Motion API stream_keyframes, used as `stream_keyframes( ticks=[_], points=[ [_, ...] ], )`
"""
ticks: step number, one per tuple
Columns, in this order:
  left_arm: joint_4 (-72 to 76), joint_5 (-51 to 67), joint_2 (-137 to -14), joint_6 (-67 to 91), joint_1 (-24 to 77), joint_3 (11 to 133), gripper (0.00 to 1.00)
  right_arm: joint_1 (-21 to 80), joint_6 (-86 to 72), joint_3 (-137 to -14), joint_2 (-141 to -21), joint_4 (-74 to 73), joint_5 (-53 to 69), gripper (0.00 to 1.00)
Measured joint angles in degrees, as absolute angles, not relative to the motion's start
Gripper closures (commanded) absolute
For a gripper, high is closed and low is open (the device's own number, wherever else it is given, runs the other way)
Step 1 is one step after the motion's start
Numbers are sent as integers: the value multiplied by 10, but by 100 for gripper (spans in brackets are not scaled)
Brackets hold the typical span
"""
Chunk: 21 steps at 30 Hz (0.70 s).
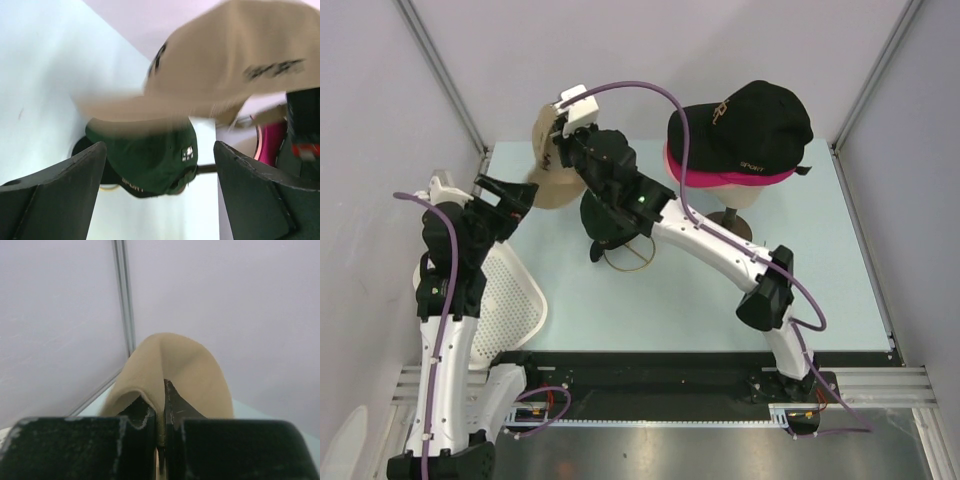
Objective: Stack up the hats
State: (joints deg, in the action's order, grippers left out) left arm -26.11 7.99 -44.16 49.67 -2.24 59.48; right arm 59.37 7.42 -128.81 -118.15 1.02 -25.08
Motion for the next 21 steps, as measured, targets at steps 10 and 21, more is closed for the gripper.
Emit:
stream_keyframes(
  ticks=[10, 21],
  points=[
    [-273, 146, -475, 519, -22, 606, 11, 571, 127, -1342, -1265, 33, -250, 100],
    [-195, 199, -484, 442, -19, 630, 16, 571, 127, -1387, -1275, 47, -250, 100]
  ],
)
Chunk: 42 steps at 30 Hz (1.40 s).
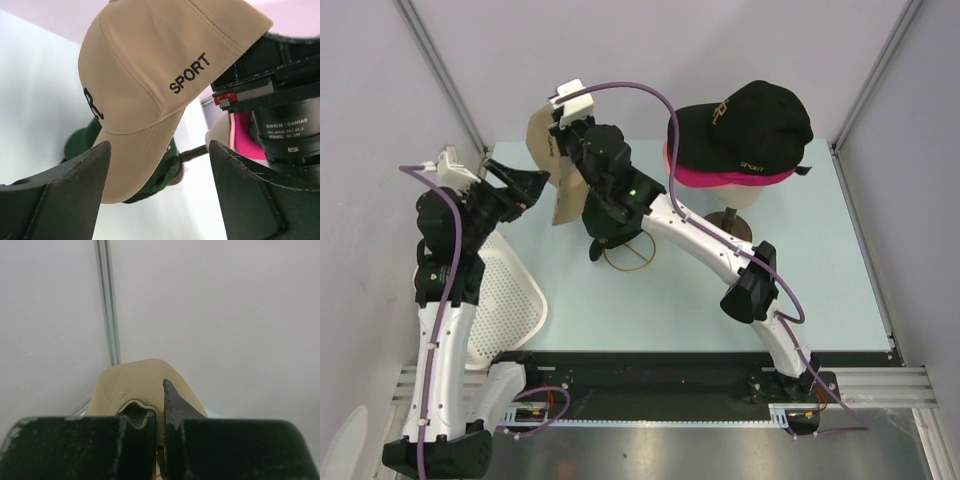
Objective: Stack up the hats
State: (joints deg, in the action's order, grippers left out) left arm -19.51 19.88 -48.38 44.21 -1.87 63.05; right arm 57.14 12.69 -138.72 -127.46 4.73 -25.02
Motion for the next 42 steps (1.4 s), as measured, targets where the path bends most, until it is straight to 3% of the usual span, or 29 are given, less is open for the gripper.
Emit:
stream_keyframes(
  ticks=[7, 11, 15, 20, 26, 42],
  points=[
    [-224, 152, -525, 316, 58, 680, 18, 571, 122, -1390, -1280, 49, -250, 100],
    [-237, 126, -548, 271, 81, 690, 27, 573, 121, -1390, -1285, 46, -250, 100],
    [-256, 85, -566, 232, 99, 699, 51, 574, 120, -1390, -1286, 45, -250, 100],
    [-270, 42, -576, 193, 121, 700, 67, 576, 119, -1390, -1286, 45, -250, 100],
    [-267, 13, -579, 163, 135, 700, 98, 575, 108, -1390, -1286, 46, -239, 100],
    [-228, -84, -630, 67, 149, 715, 100, 527, 65, -1348, -1289, 116, -125, 100]
  ],
)
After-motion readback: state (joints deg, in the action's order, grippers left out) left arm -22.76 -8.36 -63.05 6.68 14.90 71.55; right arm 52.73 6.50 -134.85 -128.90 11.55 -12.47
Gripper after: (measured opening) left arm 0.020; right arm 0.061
